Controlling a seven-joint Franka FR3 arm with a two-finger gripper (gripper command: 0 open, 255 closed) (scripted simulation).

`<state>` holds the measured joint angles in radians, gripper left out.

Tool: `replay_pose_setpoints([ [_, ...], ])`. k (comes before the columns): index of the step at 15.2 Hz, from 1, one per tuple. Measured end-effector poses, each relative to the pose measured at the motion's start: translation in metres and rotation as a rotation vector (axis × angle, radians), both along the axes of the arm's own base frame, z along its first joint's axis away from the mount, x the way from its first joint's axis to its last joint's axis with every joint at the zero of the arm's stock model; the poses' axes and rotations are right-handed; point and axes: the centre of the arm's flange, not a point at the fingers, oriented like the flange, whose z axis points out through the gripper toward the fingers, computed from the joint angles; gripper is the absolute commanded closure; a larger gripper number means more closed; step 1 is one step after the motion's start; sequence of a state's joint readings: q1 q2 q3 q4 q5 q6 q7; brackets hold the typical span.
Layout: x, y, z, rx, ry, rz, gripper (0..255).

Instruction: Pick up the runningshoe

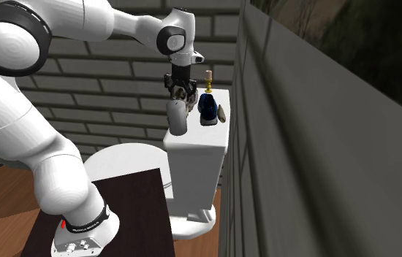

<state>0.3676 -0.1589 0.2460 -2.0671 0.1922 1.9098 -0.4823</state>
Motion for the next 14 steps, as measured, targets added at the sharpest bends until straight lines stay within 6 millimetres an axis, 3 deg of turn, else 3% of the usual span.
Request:
replay_pose_setpoints([
  [4, -0.001, 0.000, 0.005, -0.001, 0.002, 0.001, 255],
  [14, 0.000, 0.001, 0.056, -0.001, 0.003, 0.002, 255],
])
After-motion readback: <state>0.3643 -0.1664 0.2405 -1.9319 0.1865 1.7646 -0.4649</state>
